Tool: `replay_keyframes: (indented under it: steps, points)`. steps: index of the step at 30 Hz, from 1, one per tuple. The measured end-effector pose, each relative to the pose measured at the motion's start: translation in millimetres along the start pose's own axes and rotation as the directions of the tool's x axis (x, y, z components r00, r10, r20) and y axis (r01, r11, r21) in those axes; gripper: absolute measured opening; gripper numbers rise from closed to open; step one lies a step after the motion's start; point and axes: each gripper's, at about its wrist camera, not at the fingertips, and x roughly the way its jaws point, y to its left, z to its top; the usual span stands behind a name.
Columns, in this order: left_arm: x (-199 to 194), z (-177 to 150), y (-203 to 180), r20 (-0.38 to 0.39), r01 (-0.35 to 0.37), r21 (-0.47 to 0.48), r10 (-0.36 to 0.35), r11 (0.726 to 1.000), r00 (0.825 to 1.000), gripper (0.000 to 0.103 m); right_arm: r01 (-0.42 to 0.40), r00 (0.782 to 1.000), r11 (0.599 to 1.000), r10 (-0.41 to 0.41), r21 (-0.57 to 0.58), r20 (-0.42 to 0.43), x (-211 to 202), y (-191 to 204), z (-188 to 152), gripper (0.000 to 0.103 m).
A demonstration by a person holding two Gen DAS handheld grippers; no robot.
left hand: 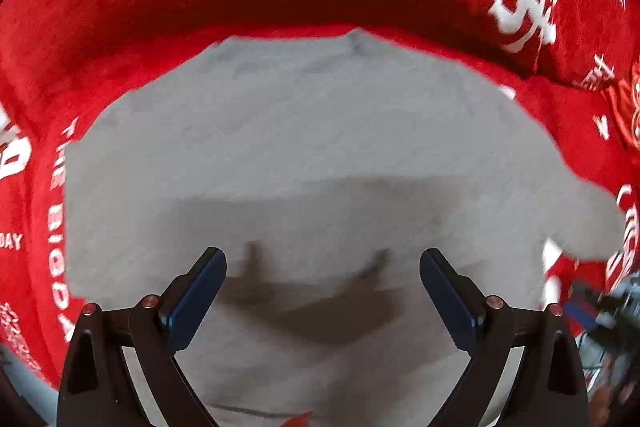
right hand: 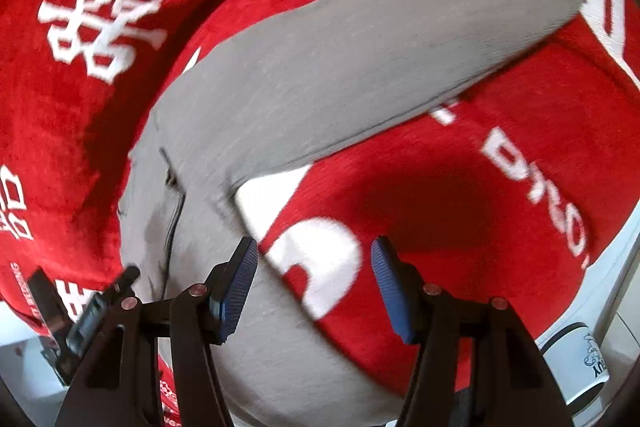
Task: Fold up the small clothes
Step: 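Grasp the other sleeve cuff with the right gripper and lift it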
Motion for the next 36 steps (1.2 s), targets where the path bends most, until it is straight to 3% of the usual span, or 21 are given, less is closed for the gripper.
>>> replay_keyframes:
  steps: [4,9,16,20,24,30,36]
  points:
    - [16.8,21.7,-39.1,0.033,-0.068,0.061,0.066,0.996,0.997,0.098,-0.016,1.0,0.999,0.016,0.049,0.01,-5.1,-19.4,9.8,0.063]
    - [41.5,34.5,-86.4,0.043,-0.103,0.163,0.098,0.981,0.994,0.098,-0.03,0.999,0.997,0.028,0.075,0.02,-9.8,-36.2,19.4,0.063]
    - [47.5,28.5,-111.7,0.042,-0.135,0.234,0.129,0.963,0.991,0.098,-0.081,0.995,0.986,0.071,0.149,0.069,-17.9,-62.9,35.3,0.063]
    - [39.4,22.0,-103.0,0.003,-0.101,0.227,0.103,0.969,0.995,0.098,-0.178,0.978,0.951,0.143,0.254,0.153,-29.7,-91.2,46.1,0.063]
    - [44.1,18.1,-88.9,-0.101,0.008,0.156,0.008,0.988,0.995,0.098,-0.239,0.964,0.917,0.185,0.32,0.189,-31.4,-110.1,55.3,0.066]
    - [30.7,11.4,-81.4,-0.088,0.073,0.128,-0.062,0.989,0.994,0.098,-0.315,0.943,0.886,0.249,0.342,0.222,-27.4,-123.3,73.9,0.066]
    - [23.0,12.6,-78.7,-0.073,0.067,0.133,-0.058,0.989,0.996,0.098,-0.392,0.912,0.84,0.305,0.374,0.273,-21.8,-134.0,93.5,0.066]
